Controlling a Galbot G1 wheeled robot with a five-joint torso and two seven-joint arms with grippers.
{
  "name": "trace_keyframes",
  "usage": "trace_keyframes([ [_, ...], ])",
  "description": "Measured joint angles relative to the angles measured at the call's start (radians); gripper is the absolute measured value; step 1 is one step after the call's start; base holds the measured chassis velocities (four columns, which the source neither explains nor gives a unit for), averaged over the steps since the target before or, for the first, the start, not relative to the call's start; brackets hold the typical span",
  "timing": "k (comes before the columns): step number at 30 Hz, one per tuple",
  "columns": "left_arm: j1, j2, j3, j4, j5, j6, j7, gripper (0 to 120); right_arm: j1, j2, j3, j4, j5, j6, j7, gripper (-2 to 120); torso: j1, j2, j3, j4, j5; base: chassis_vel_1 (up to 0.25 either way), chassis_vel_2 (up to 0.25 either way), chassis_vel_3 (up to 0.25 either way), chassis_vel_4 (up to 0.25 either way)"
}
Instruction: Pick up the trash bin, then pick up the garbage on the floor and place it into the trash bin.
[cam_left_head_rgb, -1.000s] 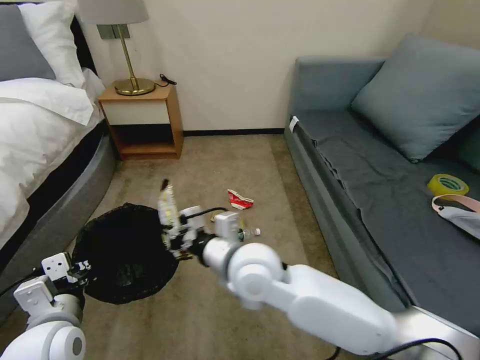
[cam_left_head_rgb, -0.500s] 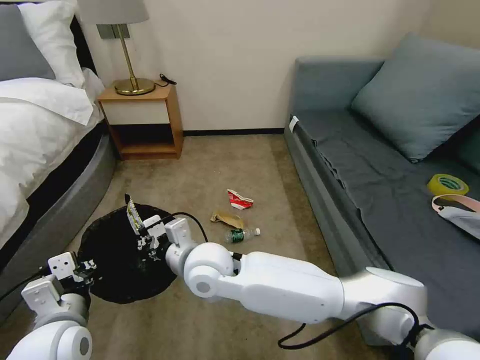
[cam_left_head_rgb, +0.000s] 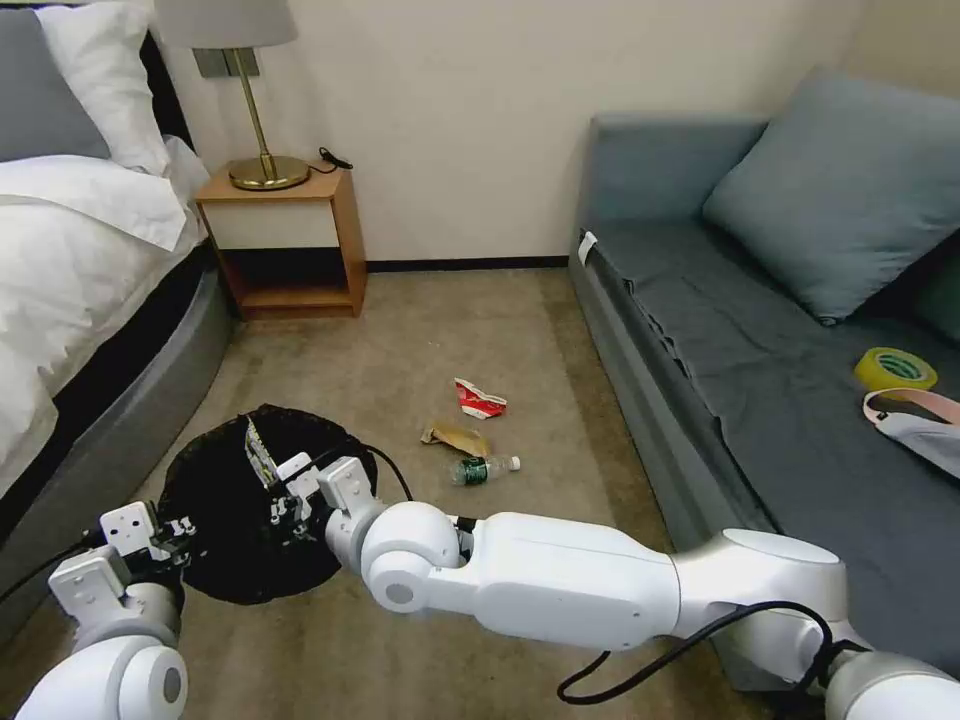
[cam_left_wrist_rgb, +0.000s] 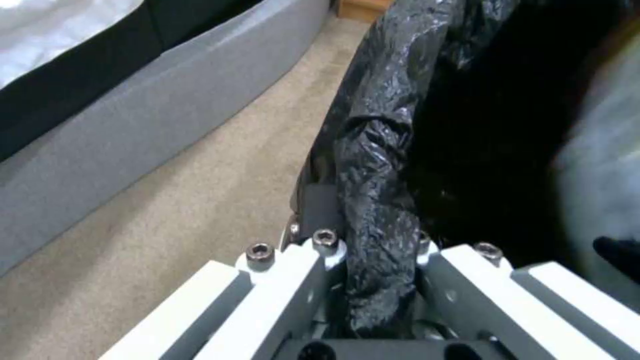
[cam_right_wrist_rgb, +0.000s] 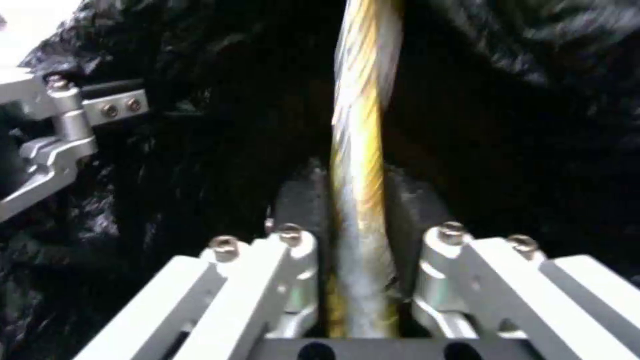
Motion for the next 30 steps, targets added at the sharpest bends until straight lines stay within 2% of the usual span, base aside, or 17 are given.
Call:
trace_keyframes([
  [7,0.004,-0.003,0.000,-0.003,0.001,-0.002,0.002,1,-0.002,-0.002,0.006,-0.004,-0.023,0.002,-0.002,48,0.000,0.000,0.000,0.0000,0.0000,0.000,0.000,0.000,0.000],
  [8,0.004,-0.003,0.000,-0.003,0.001,-0.002,0.002,1,-0.002,-0.002,0.006,-0.004,-0.023,0.002,-0.002,48,0.000,0.000,0.000,0.0000,0.0000,0.000,0.000,0.000,0.000],
  [10,0.007,-0.004,-0.001,-0.005,0.002,-0.003,0.003,1,-0.003,-0.007,0.028,0.008,-0.037,0.003,-0.001,59,0.000,0.000,0.000,0.0000,0.0000,0.000,0.000,0.000,0.000],
  [11,0.007,-0.004,-0.001,-0.005,0.002,-0.003,0.003,1,-0.003,-0.007,0.028,0.008,-0.037,0.003,-0.001,59,0.000,0.000,0.000,0.0000,0.0000,0.000,0.000,0.000,0.000],
  [13,0.008,-0.003,-0.004,-0.009,0.002,-0.003,0.004,1,0.003,-0.026,0.074,0.035,-0.059,-0.002,0.004,71,0.000,0.000,0.000,0.0001,0.0000,0.000,0.000,0.000,0.000],
  [16,0.008,-0.002,-0.007,-0.012,0.002,-0.003,0.005,1,0.009,-0.049,0.108,0.061,-0.085,-0.004,0.000,78,0.000,0.000,0.000,0.0001,0.0000,0.000,0.000,0.000,0.000],
  [19,0.010,0.001,-0.009,-0.017,-0.001,-0.003,0.006,1,0.004,-0.124,0.205,0.141,-0.129,-0.007,-0.012,93,0.000,0.000,0.000,0.0003,0.0002,0.000,0.000,0.000,0.000],
  [20,0.010,0.002,-0.010,-0.017,-0.002,-0.003,0.007,1,-0.006,-0.156,0.243,0.172,-0.134,-0.007,-0.013,96,0.000,0.000,0.000,0.0000,0.0002,0.000,0.000,0.000,0.000],
  [21,0.010,0.002,-0.010,-0.017,-0.002,-0.003,0.007,1,-0.006,-0.156,0.243,0.172,-0.134,-0.007,-0.013,96,0.000,0.000,0.000,0.0000,0.0002,0.000,0.000,0.000,0.000],
  [22,0.010,0.002,-0.011,-0.017,-0.003,-0.003,0.007,1,-0.025,-0.199,0.286,0.208,-0.137,-0.005,-0.016,99,0.000,0.000,0.000,0.0003,0.0004,0.000,0.000,0.000,0.000],
  [26,0.008,0.008,-0.017,-0.014,-0.007,-0.006,0.011,1,-0.165,-0.389,0.456,0.358,-0.197,0.059,-0.029,100,0.000,0.000,0.000,-0.0008,0.0006,0.000,0.000,0.000,0.000],
  [27,0.008,0.008,-0.017,-0.014,-0.007,-0.006,0.011,1,-0.165,-0.389,0.456,0.358,-0.197,0.059,-0.029,100,0.000,0.000,0.000,-0.0008,0.0006,0.000,0.000,0.000,0.000],
  [28,0.006,0.009,-0.020,-0.014,-0.007,-0.007,0.013,1,-0.240,-0.438,0.536,0.411,-0.232,0.078,-0.038,100,0.000,0.000,0.000,-0.0007,0.0006,0.000,0.000,0.000,0.000],
  [30,0.004,0.012,-0.027,-0.014,-0.008,-0.009,0.016,1,-0.369,-0.485,0.665,0.482,-0.309,0.102,-0.048,100,0.000,0.000,0.000,-0.0005,0.0005,0.000,0.000,0.000,0.000],
])
